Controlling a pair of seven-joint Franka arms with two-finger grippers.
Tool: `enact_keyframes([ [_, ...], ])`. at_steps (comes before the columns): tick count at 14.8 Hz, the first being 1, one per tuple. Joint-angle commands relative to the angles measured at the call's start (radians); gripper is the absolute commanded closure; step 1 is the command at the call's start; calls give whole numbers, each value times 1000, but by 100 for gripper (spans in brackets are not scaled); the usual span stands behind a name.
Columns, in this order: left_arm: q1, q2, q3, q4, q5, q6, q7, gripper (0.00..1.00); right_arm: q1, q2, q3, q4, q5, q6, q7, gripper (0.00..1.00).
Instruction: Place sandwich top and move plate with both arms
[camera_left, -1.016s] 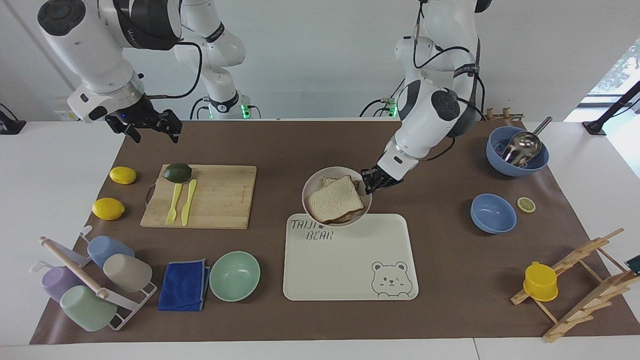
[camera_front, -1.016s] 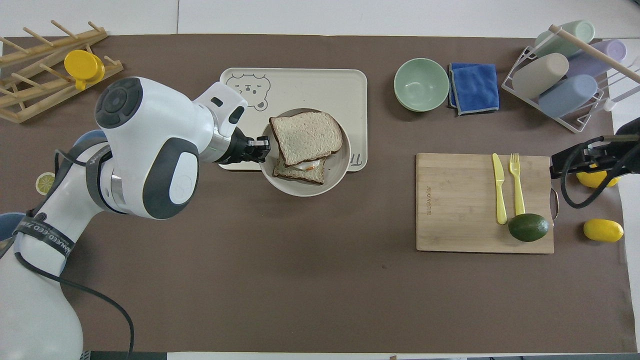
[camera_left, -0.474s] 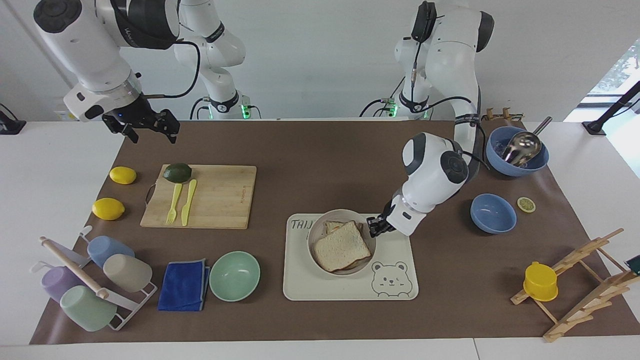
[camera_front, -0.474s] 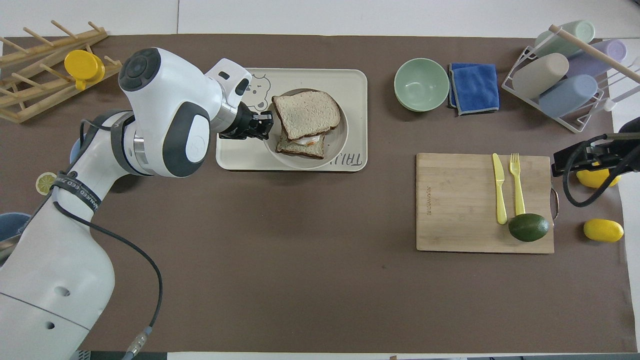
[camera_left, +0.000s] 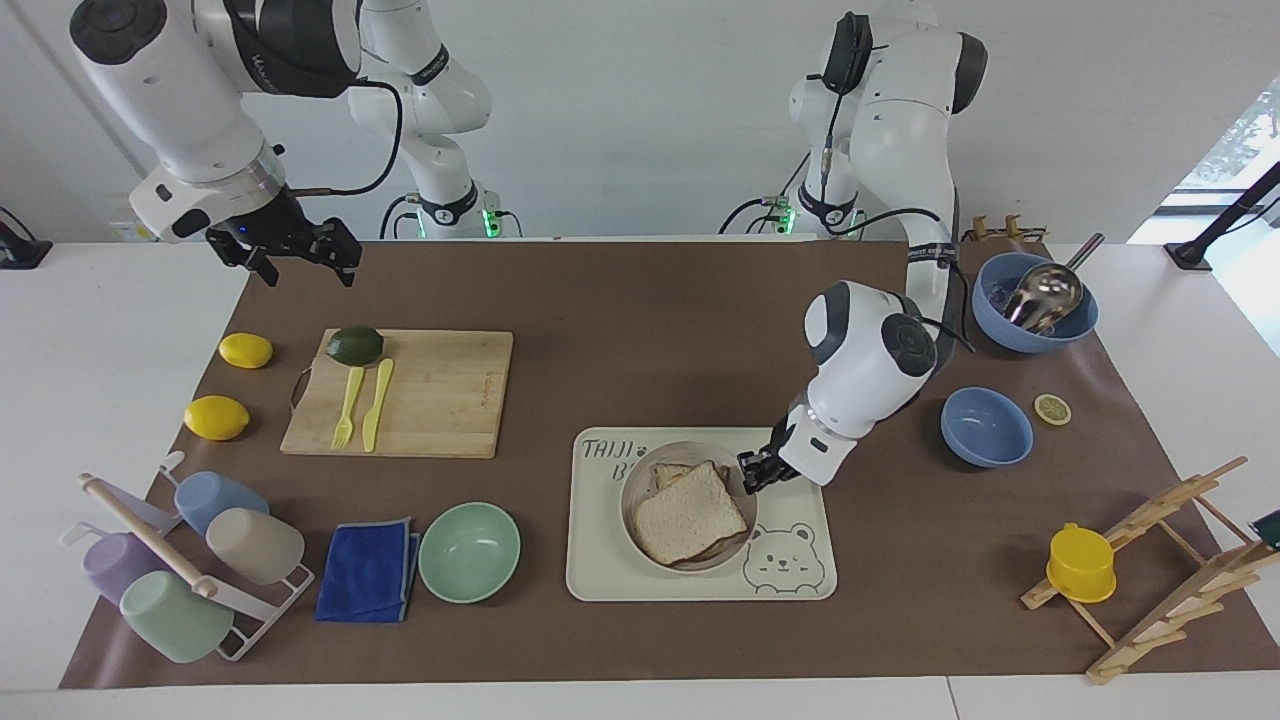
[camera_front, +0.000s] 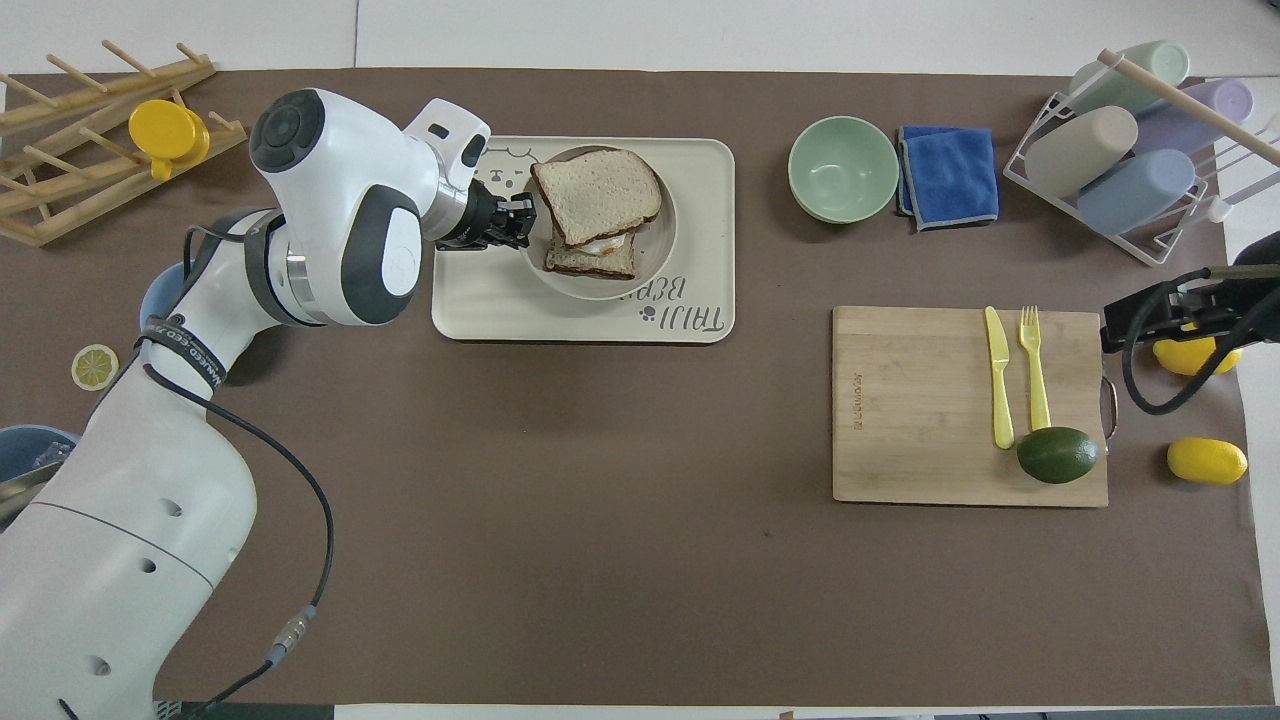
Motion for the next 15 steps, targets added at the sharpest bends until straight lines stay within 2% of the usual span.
enact_keyframes([
  [1,6,-11,-1,-8,0,21,24,100,-4,2,3,8,1,8,-14,0],
  [2,7,-11,-1,-8,0,21,26,97,-4,2,3,8,1,6,-14,0],
  [3,11,-11,-1,-10,8,22,38,13,-2,2,3,8,1,5,-14,0],
  [4,14,-13,1,-6,15,16,42,0,-1,2,5,8,1,6,-14,0],
  [8,64,-28,-1,7,51,-22,55,0,1,0,6,8,1,8,-14,0],
  [10,105,-81,-1,4,49,-63,58,0,-1,0,6,8,1,8,-14,0],
  [13,164,-201,16,-2,57,-197,53,0,1,0,8,8,1,9,-14,0],
  [15,162,-265,54,0,118,-269,55,0,1,0,8,8,1,9,-14,0],
])
